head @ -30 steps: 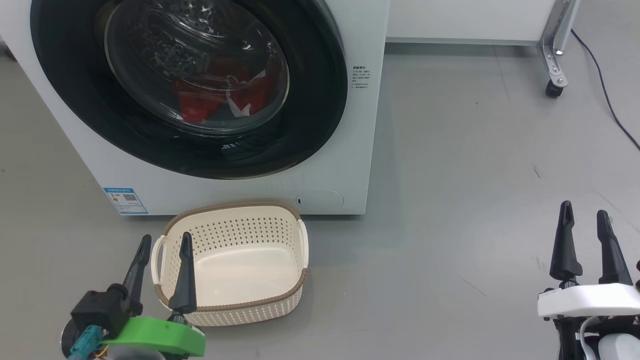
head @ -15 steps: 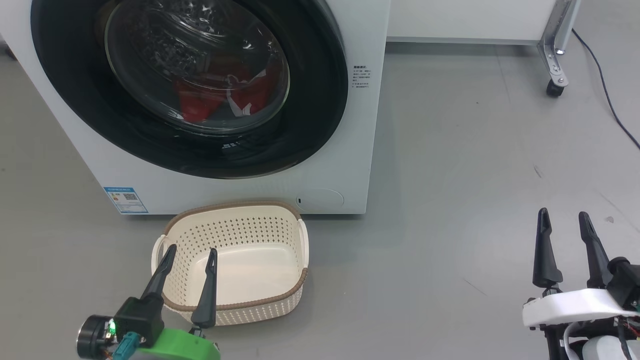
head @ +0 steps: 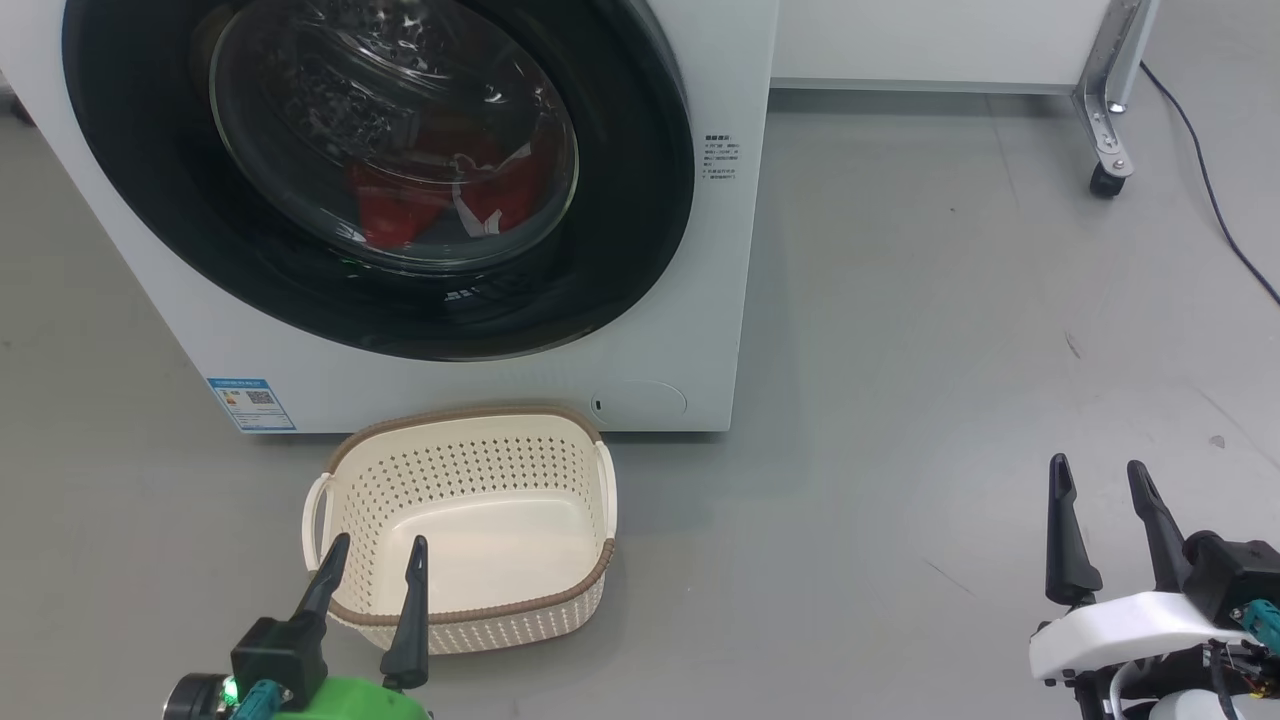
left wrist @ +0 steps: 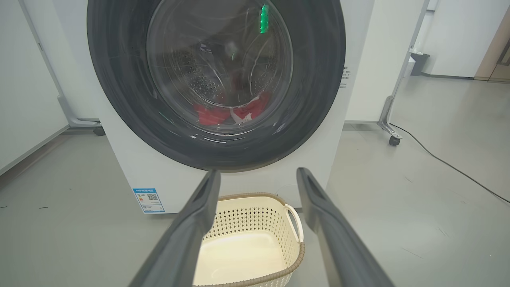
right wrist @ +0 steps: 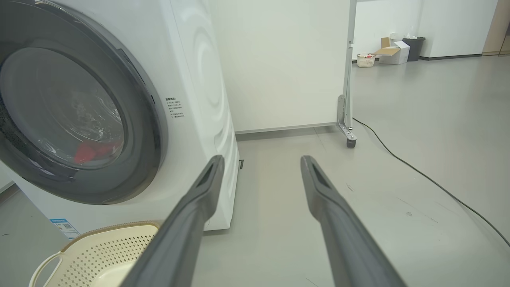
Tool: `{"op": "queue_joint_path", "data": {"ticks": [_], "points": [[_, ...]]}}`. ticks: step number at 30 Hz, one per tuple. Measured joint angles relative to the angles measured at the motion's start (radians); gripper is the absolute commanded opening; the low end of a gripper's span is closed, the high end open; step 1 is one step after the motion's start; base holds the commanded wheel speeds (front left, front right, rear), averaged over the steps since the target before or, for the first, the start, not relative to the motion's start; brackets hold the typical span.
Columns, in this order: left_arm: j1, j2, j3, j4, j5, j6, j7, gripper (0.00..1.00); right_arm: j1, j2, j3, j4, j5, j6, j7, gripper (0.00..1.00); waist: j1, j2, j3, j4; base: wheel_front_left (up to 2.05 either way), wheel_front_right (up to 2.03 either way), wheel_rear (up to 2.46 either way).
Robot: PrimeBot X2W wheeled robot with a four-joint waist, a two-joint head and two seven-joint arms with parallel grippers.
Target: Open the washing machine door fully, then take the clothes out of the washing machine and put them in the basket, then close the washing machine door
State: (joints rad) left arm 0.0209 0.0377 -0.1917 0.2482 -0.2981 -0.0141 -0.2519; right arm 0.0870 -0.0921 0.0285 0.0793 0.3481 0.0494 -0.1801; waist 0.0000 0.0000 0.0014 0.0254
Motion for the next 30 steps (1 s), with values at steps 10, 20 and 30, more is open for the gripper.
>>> {"op": "queue_joint_path", "data": {"ticks": [10, 20, 30], "points": [[-0.002, 0.000, -0.003, 0.018, -0.010, 0.011, 0.000, 1.00, -0.001, 0.000, 0.003, 0.012, 0.000, 0.000, 0.007, 1.00, 0.0000, 0.0000, -0.005, 0.000, 0.00, 0.00, 0.00], [-0.004, 0.000, -0.006, 0.030, -0.010, 0.021, 0.000, 1.00, -0.002, 0.000, 0.005, 0.024, 0.000, 0.000, 0.007, 1.00, 0.0000, 0.0000, -0.012, 0.001, 0.00, 0.00, 0.00], [-0.006, 0.000, -0.007, 0.035, -0.019, 0.028, 0.000, 1.00, -0.004, 0.000, 0.007, 0.028, 0.000, 0.000, 0.006, 1.00, 0.0000, 0.0000, -0.013, 0.002, 0.00, 0.00, 0.00]]}}
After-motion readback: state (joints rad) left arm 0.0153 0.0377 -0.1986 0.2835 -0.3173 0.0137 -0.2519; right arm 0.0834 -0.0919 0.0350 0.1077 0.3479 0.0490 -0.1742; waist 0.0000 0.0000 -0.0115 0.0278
